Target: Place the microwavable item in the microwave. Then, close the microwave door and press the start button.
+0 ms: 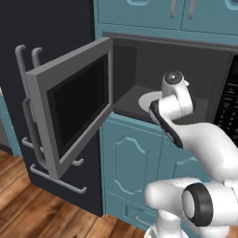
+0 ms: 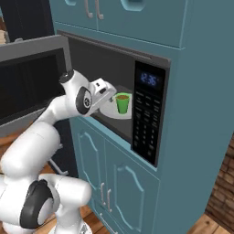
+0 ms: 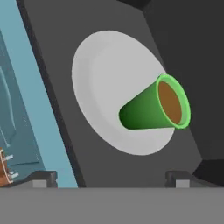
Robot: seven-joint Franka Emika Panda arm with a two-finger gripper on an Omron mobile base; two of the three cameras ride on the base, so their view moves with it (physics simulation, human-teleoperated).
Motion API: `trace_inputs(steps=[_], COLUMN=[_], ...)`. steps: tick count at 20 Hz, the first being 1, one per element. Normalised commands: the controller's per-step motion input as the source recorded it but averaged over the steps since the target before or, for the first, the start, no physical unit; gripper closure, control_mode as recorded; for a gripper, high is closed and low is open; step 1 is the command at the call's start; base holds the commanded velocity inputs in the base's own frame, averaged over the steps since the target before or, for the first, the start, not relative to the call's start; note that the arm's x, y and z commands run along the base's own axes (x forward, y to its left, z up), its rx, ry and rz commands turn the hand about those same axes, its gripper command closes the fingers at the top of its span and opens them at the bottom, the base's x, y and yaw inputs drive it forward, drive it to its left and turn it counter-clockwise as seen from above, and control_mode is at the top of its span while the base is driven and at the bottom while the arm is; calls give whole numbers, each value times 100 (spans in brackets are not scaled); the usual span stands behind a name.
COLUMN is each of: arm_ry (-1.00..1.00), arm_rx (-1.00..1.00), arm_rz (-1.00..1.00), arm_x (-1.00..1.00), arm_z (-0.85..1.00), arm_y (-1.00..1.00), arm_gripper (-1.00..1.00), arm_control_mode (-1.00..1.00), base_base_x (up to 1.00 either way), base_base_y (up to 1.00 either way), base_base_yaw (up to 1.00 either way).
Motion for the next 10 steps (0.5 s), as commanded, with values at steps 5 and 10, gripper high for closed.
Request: trace_inputs(steps=[5,10], arm_ry=[0,0], arm_rx=[-16,-23], arm_rz=[0,0], arm_x=[-77,-61], arm_z=[0,0], arm_y=[81,100], arm_gripper=[-100,-100], arm_control_mode=[-100,-100], base_base_x=[0,0], base_base_y=[0,0], base_base_yaw=[0,0])
